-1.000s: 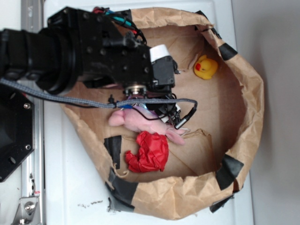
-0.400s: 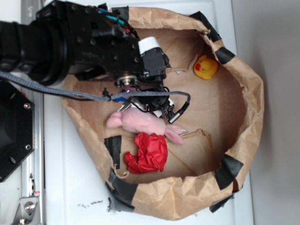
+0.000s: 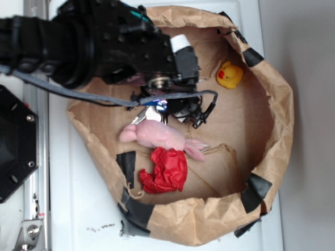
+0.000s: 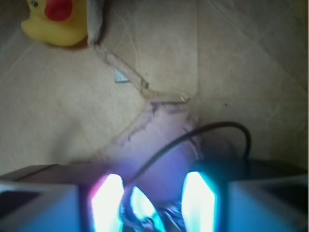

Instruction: Grab the silver keys.

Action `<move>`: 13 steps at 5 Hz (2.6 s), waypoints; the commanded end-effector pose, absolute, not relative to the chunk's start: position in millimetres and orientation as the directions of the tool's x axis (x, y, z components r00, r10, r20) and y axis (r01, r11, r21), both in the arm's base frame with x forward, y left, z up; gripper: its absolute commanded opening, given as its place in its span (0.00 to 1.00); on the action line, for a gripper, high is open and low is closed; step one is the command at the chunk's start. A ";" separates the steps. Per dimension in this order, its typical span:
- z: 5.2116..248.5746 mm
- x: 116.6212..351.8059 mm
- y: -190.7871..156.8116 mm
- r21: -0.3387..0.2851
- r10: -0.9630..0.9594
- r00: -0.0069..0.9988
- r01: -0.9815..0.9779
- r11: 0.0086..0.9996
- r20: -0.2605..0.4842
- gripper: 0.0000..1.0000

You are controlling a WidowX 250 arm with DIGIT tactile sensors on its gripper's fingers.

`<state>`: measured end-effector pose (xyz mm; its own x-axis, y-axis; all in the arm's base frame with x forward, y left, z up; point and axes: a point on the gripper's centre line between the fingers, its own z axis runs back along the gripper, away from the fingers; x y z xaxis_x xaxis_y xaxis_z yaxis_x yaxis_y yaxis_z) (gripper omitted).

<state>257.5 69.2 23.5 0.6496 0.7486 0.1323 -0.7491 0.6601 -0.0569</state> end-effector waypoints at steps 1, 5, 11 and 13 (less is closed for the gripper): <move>35.8 266.1 75.8 -0.075 0.750 0.643 -0.750 0.658 0.152 0.00; 77.4 250.2 76.9 -0.147 0.754 0.647 -0.739 0.657 0.116 0.00; 131.4 230.5 54.2 -0.222 0.720 0.692 -0.696 0.683 0.044 0.00; 132.3 246.5 40.8 -0.121 0.752 0.638 -0.744 0.657 0.164 0.00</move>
<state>243.6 33.7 114.4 0.6504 0.7522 0.1057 -0.7486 0.6583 -0.0791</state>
